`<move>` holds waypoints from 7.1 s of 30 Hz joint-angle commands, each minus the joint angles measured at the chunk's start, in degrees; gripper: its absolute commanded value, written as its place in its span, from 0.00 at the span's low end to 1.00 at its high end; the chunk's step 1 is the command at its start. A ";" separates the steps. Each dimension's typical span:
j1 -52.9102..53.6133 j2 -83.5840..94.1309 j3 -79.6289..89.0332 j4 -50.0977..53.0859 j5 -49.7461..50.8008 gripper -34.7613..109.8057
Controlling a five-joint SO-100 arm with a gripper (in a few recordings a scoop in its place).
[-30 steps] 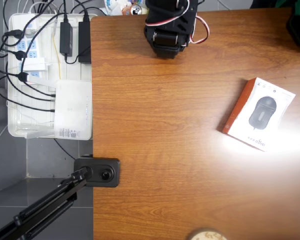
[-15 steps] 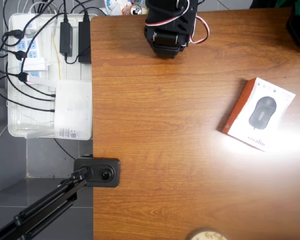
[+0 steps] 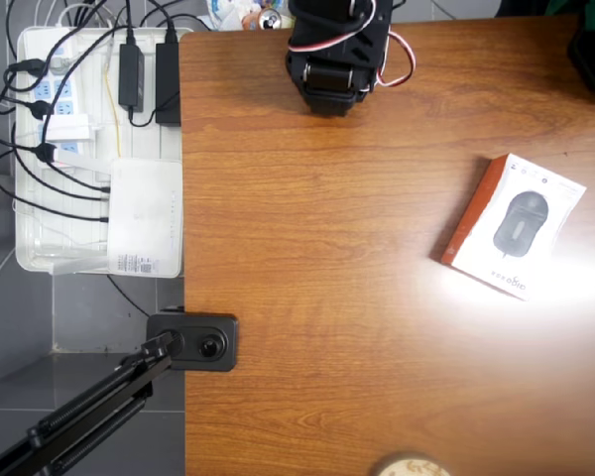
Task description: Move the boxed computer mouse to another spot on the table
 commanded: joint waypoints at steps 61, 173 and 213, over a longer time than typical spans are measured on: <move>-29.71 -34.19 -66.62 131.84 -0.09 0.24; 13.62 -85.69 -78.40 162.33 -10.72 0.24; 10.20 -60.64 -45.62 140.36 -10.81 0.98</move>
